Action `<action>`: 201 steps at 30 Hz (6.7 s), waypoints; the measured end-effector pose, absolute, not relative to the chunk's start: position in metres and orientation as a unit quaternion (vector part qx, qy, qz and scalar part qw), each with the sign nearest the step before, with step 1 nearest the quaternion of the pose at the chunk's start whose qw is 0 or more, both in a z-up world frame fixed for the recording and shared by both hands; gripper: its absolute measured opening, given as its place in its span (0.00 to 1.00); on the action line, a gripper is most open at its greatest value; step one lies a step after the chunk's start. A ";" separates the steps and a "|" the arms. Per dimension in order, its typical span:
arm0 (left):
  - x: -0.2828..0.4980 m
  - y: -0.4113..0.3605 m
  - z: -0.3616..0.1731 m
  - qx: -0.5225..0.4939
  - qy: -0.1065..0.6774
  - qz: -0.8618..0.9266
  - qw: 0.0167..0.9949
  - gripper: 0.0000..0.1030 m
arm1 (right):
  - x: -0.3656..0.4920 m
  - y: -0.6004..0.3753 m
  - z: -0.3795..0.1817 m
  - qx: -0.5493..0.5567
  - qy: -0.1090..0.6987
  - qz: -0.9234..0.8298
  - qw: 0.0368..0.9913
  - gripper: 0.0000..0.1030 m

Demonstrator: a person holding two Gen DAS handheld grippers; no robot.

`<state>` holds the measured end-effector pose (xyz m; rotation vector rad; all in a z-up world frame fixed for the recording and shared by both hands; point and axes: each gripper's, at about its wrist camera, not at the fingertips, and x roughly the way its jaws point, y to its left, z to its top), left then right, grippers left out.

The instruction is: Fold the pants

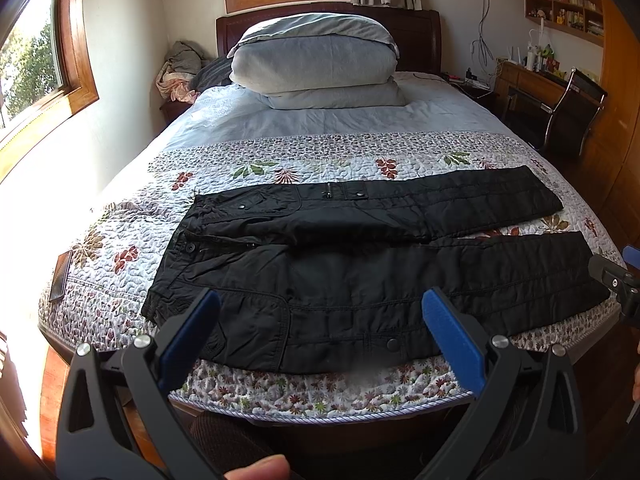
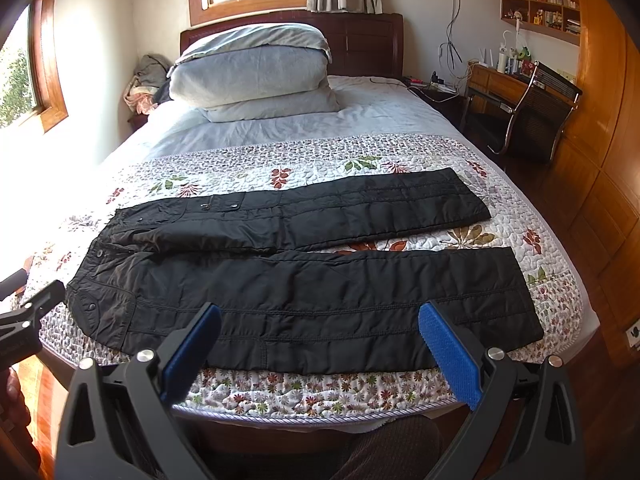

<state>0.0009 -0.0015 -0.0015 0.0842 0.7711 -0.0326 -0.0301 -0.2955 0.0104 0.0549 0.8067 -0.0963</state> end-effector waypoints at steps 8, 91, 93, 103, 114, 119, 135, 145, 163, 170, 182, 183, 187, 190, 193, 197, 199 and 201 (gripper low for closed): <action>0.001 -0.001 0.001 0.043 0.373 -0.015 0.927 0.98 | -0.029 -0.295 0.011 0.027 0.392 -0.046 0.918 0.97; 0.172 0.068 -0.006 -0.065 0.457 -0.074 0.884 0.98 | 0.089 -0.390 0.056 0.048 0.378 -0.038 0.924 0.97; 0.211 0.096 -0.016 -0.089 0.477 -0.048 0.873 0.98 | 0.124 -0.424 0.058 0.071 0.389 -0.048 0.917 0.97; 0.359 0.229 -0.104 -0.127 0.586 0.077 0.796 0.98 | 0.282 -0.559 -0.031 0.137 0.499 -0.066 0.853 0.97; 0.427 0.327 -0.209 -0.225 0.677 0.077 0.696 0.98 | 0.352 -0.633 -0.112 0.151 0.548 -0.113 0.815 0.97; 0.431 0.322 -0.219 -0.226 0.690 0.060 0.685 0.96 | 0.370 -0.641 -0.129 0.131 0.561 -0.099 0.811 0.97; 0.443 0.272 -0.215 -0.138 0.707 0.046 0.692 0.47 | 0.437 -0.696 -0.177 0.143 0.586 -0.086 0.793 0.97; 0.458 0.241 -0.203 -0.105 0.708 0.059 0.696 0.34 | 0.450 -0.672 -0.190 0.028 0.608 -0.099 0.787 0.42; 0.419 0.207 -0.121 -0.124 0.600 -0.025 0.790 0.22 | 0.394 -0.633 -0.071 -0.039 0.508 -0.085 0.856 0.12; 0.375 0.212 -0.089 -0.136 0.542 -0.075 0.826 0.22 | 0.335 -0.621 -0.019 -0.018 0.433 -0.061 0.899 0.12; 0.278 0.232 -0.059 -0.185 0.463 -0.134 0.856 0.22 | 0.204 -0.632 0.012 0.055 0.344 -0.054 0.936 0.10; 0.267 0.236 -0.058 -0.194 0.458 -0.137 0.857 0.23 | 0.192 -0.638 0.011 0.066 0.342 -0.058 0.936 0.08; 0.222 0.247 -0.057 -0.211 0.444 -0.143 0.859 0.24 | 0.137 -0.672 0.001 0.121 0.331 -0.094 0.931 0.00; 0.189 0.247 -0.063 -0.208 0.442 -0.155 0.858 0.24 | 0.101 -0.694 -0.013 0.165 0.334 -0.102 0.922 0.00; 0.158 0.237 -0.067 -0.189 0.435 -0.161 0.866 0.24 | 0.086 -0.695 -0.030 0.171 0.357 -0.105 0.912 0.00; 0.131 0.213 -0.061 -0.152 0.417 -0.181 0.877 0.25 | 0.110 -0.669 -0.052 0.163 0.392 -0.067 0.903 0.00; 0.126 0.202 -0.059 -0.138 0.416 -0.190 0.879 0.26 | 0.142 -0.647 -0.062 0.145 0.412 -0.041 0.899 0.00; 0.127 0.197 -0.059 -0.136 0.418 -0.191 0.878 0.26 | 0.181 -0.631 -0.072 0.131 0.431 -0.020 0.892 0.00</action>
